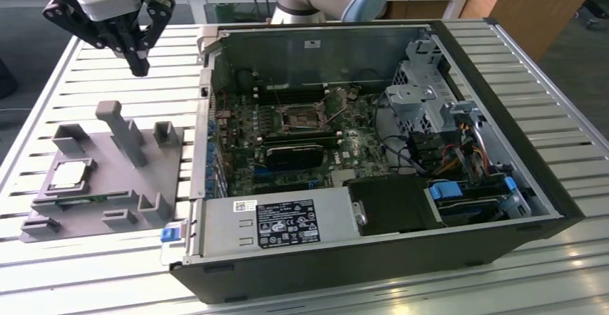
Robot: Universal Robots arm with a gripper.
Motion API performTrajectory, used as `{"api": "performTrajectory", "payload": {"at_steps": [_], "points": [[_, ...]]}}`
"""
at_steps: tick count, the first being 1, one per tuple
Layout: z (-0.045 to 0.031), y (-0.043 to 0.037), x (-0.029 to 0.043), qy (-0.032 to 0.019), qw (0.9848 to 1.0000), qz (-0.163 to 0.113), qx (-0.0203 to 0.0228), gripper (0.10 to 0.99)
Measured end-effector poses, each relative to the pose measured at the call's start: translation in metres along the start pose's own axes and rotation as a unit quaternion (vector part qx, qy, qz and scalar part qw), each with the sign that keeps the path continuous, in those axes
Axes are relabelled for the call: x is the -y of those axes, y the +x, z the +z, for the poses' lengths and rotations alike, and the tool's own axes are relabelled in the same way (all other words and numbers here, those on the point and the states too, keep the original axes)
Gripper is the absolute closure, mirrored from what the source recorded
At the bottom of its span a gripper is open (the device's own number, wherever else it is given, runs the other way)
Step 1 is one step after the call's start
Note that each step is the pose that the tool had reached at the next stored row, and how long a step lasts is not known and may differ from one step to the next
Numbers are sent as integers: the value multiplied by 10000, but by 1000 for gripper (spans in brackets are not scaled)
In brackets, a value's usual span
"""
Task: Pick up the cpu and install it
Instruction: 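Reach for the cpu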
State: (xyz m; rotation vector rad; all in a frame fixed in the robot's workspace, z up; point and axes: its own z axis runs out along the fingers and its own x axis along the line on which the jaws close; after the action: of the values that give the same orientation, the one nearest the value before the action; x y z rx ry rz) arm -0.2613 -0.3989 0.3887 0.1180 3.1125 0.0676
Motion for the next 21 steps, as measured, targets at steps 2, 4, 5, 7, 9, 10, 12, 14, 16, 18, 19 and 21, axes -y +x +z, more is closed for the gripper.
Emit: {"api": "performTrajectory", "payload": {"at_steps": [2, 4, 5, 7, 9, 10, 12, 14, 16, 18, 19, 21], "points": [[0, 10, 1, 0, 10000, 0, 0, 980], [1, 20, 1, 0, 10000, 0, 0, 980], [1, 24, 2, 0, 10000, 0, 0, 980], [0, 34, 3, 0, 10000, 0, 0, 980], [1, 44, 4, 0, 10000, 0, 0, 980], [1, 49, 4, 0, 10000, 0, 0, 980], [1, 58, 5, 0, 10000, 0, 0, 980], [1, 68, 5, 0, 10000, 0, 0, 980], [2, 78, 6, 0, 10000, 0, 0, 980], [2, 88, 7, 0, 10000, 0, 0, 980], [1, 92, 7, 0, 10000, 0, 0, 980], [2, 102, 8, 0, 10000, 0, 0, 980]]}}
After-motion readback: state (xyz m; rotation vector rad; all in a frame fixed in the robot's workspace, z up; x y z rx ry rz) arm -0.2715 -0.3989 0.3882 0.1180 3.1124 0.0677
